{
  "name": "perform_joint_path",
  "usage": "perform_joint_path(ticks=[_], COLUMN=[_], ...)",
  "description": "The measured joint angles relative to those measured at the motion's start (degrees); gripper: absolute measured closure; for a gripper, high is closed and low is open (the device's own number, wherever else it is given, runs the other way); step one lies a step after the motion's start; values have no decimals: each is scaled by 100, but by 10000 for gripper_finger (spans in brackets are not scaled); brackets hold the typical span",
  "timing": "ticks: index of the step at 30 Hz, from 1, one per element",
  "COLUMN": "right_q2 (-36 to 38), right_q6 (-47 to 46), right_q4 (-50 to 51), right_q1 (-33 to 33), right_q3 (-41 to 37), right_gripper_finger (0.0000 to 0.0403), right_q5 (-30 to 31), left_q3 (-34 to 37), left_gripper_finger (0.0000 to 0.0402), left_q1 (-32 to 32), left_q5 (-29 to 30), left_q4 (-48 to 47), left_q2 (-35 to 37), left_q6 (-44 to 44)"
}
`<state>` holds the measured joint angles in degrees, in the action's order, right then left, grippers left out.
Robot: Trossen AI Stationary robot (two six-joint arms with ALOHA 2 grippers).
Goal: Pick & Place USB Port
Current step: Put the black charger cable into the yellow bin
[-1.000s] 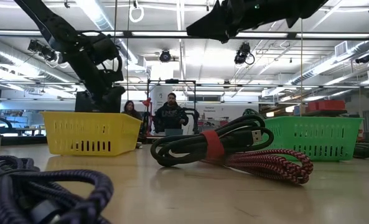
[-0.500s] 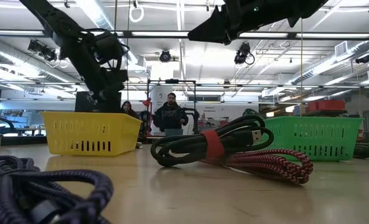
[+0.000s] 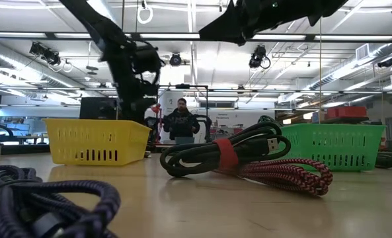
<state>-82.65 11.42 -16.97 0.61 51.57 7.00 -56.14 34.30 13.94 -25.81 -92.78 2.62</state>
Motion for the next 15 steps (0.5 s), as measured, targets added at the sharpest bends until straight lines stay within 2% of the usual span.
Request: perform_joint_path(ticks=[7, 15], right_q2=[2, 2], right_q6=[51, 134], right_q4=[91, 123], right_q1=[208, 290], right_q3=[0, 0], right_gripper_finger=[330, 330], right_q5=[1, 1], left_q3=[-867, -1160], left_gripper_finger=[285, 285], left_q1=[220, 604], left_q5=[238, 237], left_q4=[-441, -617], left_q2=[-907, -1414], left_q6=[104, 276])
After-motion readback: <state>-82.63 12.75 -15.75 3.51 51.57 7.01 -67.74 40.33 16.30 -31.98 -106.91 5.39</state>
